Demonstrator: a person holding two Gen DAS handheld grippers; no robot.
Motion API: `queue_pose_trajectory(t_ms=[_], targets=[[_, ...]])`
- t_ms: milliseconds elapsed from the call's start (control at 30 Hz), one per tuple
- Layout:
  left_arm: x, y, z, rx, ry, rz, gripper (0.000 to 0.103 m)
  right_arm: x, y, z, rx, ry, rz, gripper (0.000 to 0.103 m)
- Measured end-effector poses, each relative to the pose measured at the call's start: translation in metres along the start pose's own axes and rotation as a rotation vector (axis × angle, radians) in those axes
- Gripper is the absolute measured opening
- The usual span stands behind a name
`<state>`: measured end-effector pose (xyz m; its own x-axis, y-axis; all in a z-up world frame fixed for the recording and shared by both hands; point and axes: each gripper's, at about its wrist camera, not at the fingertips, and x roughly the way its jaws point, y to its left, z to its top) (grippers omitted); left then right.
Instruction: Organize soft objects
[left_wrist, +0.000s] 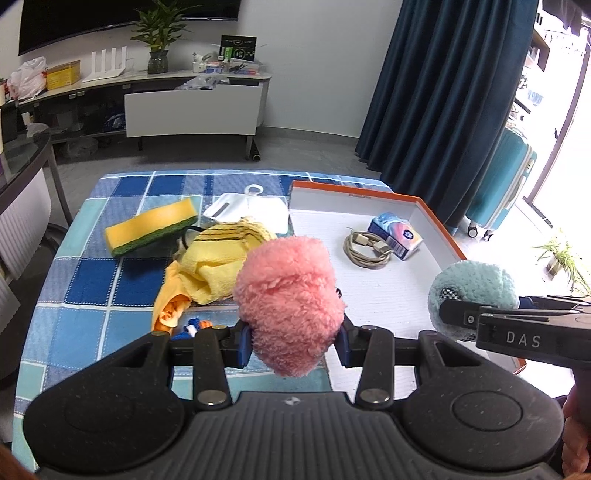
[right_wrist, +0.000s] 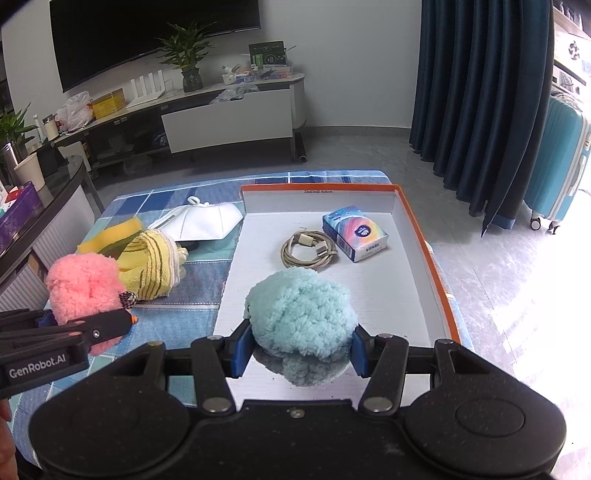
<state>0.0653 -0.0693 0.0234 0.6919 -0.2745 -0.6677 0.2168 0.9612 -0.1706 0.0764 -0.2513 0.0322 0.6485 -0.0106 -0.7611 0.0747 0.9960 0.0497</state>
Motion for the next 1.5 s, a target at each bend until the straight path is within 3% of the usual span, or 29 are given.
queue_pose_trajectory(t_ms=[533, 1500], targets=[[0.026, -0.037, 0.013, 0.063, 0.014, -0.052, 0.043, -0.002, -0.032, 0.007, 0.047, -0.024, -0.039, 0.063], [0.063, -0.074, 0.027, 0.130, 0.046, -0.070, 0.043, 0.021, -0.063, 0.038, 0.065, -0.041, -0.045, 0.063]])
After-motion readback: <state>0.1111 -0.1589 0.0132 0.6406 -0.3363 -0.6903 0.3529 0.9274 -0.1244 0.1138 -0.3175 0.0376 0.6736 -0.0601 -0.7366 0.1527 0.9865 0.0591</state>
